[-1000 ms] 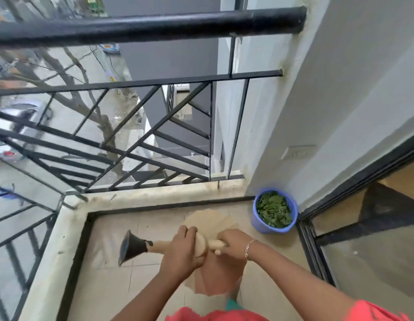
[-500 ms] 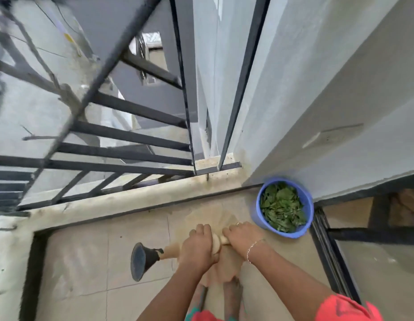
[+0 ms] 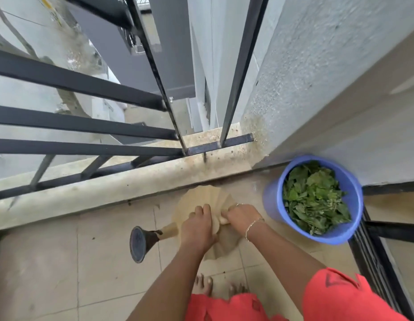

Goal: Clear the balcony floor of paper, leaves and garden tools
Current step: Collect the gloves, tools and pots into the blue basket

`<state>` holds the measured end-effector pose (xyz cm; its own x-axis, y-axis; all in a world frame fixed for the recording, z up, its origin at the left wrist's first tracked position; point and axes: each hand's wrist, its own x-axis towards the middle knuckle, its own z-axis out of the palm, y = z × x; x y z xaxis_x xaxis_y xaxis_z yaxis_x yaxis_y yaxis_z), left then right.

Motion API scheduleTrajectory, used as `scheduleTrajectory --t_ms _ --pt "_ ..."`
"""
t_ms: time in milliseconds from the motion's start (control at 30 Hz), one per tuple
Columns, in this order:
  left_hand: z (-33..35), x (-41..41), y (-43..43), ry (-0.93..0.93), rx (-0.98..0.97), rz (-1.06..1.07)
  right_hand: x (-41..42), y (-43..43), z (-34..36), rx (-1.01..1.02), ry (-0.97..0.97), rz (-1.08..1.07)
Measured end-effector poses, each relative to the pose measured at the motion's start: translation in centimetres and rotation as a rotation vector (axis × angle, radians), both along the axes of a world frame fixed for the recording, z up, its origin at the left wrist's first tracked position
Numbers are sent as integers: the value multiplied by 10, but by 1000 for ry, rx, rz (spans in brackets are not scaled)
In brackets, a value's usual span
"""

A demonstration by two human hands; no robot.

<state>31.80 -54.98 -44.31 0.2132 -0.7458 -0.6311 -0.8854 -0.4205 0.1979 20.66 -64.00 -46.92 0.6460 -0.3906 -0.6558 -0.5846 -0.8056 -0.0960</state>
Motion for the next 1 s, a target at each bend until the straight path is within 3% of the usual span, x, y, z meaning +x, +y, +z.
scheduleTrajectory --t_ms 333,567,733,900,1000 --pt "-39 13 -8 -29 46 -7 5 -6 -44 10 -6 79" --pt "-31 11 -5 -99 34 -66 -2 1 -27 -52 -24 -20" --pt "55 11 9 -189 -35 -100 -18 25 57 -24 -34 -81" --pt "176 23 40 -226 -128 -123 -20 45 185 -26 -34 -61" --pt "248 29 68 -191 -89 -239 -14 59 267 -26 -39 -33"
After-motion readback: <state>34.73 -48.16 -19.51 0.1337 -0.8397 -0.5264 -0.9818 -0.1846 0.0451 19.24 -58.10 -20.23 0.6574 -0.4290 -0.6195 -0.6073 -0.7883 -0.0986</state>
